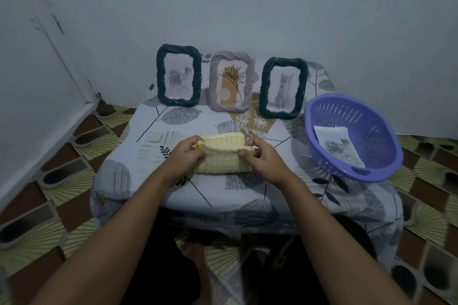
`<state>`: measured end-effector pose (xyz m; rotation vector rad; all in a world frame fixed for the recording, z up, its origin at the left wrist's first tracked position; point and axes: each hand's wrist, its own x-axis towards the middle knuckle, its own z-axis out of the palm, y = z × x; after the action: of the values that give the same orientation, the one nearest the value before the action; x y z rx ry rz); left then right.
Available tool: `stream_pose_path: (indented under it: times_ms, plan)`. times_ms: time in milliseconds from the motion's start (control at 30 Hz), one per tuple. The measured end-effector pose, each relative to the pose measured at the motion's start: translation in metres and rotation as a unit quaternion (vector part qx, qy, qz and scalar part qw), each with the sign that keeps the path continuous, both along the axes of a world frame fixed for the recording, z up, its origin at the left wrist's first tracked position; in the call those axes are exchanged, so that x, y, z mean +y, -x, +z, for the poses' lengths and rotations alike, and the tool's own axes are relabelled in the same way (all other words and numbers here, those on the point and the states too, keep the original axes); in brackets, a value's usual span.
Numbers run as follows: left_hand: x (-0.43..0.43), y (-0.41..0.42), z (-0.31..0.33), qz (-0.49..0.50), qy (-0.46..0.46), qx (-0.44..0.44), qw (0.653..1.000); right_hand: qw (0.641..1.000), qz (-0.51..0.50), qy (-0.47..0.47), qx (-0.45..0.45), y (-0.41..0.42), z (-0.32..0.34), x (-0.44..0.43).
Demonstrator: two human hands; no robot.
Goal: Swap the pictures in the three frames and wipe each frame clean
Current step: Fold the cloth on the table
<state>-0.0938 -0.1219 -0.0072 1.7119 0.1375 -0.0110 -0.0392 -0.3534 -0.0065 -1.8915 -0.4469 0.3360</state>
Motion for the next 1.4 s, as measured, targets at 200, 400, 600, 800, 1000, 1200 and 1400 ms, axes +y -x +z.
stream_pose_path:
  times_ms: [200, 400, 600, 800, 1000, 1200, 1400]
  plan:
    - [-0.005, -0.016, -0.007, 0.087, -0.015, 0.009, 0.996, 0.999, -0.03, 0.036, 0.009, -0.005, -0.011, 0.004]
    - [-0.021, -0.029, -0.014, 0.204, -0.184, -0.044, 0.961, 0.985, -0.117, 0.113, -0.057, -0.014, -0.007, 0.02]
    - [-0.025, -0.037, -0.018, 0.245, -0.235, -0.015, 0.94, 0.969, -0.185, 0.153, -0.063, -0.025, -0.012, 0.033]
    - [-0.018, -0.036, -0.019, 0.265, -0.233, 0.002, 0.935, 0.957, -0.226, 0.174, -0.052, -0.027, -0.017, 0.035]
    - [-0.025, -0.034, -0.011, 0.304, -0.317, -0.03, 0.898, 0.968, -0.181, 0.1, -0.14, -0.025, -0.016, 0.039]
    - [-0.024, -0.037, -0.009, 0.289, -0.281, -0.028, 0.915, 0.959, -0.105, 0.154, -0.212, -0.02, -0.013, 0.055]
    - [-0.005, -0.038, -0.004, 0.274, -0.231, 0.039, 0.933, 0.96, -0.105, 0.195, -0.17, -0.024, -0.019, 0.062]
